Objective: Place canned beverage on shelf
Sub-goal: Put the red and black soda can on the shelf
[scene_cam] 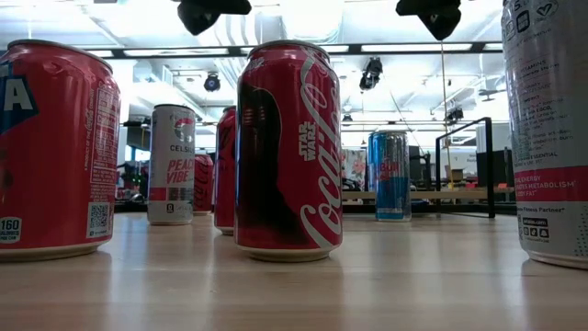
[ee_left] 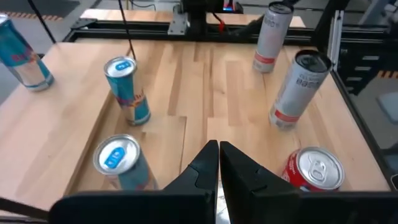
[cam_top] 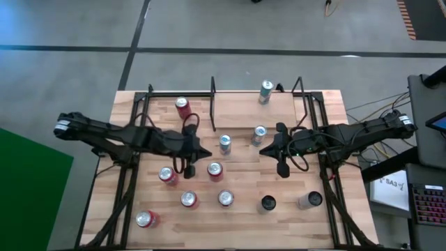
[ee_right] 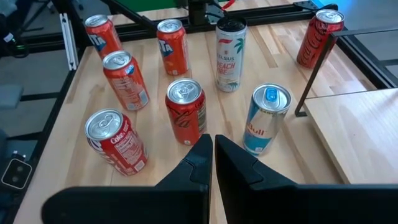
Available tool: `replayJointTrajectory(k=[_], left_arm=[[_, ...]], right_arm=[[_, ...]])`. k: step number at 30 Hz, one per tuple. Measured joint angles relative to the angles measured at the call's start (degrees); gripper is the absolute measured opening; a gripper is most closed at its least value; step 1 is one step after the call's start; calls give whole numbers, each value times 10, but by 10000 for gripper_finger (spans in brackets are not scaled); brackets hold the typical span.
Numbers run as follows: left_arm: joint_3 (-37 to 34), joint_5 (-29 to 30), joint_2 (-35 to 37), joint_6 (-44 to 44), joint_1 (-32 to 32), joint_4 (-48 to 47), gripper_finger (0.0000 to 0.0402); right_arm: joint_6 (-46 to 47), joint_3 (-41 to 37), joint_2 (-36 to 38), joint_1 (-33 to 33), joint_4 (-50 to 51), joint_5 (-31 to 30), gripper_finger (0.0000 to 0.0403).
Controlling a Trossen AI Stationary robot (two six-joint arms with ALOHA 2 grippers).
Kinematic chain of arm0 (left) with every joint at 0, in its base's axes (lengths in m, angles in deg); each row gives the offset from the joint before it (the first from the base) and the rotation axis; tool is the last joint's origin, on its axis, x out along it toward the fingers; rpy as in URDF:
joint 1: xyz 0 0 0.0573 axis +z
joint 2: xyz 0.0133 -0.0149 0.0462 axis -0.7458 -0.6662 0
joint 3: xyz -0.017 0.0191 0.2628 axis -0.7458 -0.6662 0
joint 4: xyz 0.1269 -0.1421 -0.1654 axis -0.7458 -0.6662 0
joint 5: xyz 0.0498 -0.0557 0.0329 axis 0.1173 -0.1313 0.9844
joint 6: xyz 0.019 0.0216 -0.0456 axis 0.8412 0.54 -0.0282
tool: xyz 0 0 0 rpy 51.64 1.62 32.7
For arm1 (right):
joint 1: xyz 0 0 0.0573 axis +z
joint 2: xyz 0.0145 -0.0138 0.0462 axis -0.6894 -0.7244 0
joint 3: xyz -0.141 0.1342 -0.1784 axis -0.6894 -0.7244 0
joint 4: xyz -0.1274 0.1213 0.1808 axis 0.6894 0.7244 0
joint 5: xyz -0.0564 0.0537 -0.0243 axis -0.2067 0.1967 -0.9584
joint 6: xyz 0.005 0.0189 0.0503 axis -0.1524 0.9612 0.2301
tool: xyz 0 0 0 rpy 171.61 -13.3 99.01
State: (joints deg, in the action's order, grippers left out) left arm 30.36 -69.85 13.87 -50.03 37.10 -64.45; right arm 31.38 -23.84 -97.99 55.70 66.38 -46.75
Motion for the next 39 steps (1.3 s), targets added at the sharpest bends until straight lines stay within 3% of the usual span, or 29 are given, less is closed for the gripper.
replayJointTrajectory(k=[8,15,21,39], left_arm=[[-1,0,-2,-8,-16,-9,0],[-2,0,-20,-15,-67,-74,0],[-2,36,-61,-14,-102,-71,0],[-1,45,-127,-47,-105,-67,0]], right_arm=[[0,0,0,0,1,0,9],[1,0,0,0,0,0,9],[1,0,0,0,-1,0,9],[-1,0,0,0,-1,4,9]])
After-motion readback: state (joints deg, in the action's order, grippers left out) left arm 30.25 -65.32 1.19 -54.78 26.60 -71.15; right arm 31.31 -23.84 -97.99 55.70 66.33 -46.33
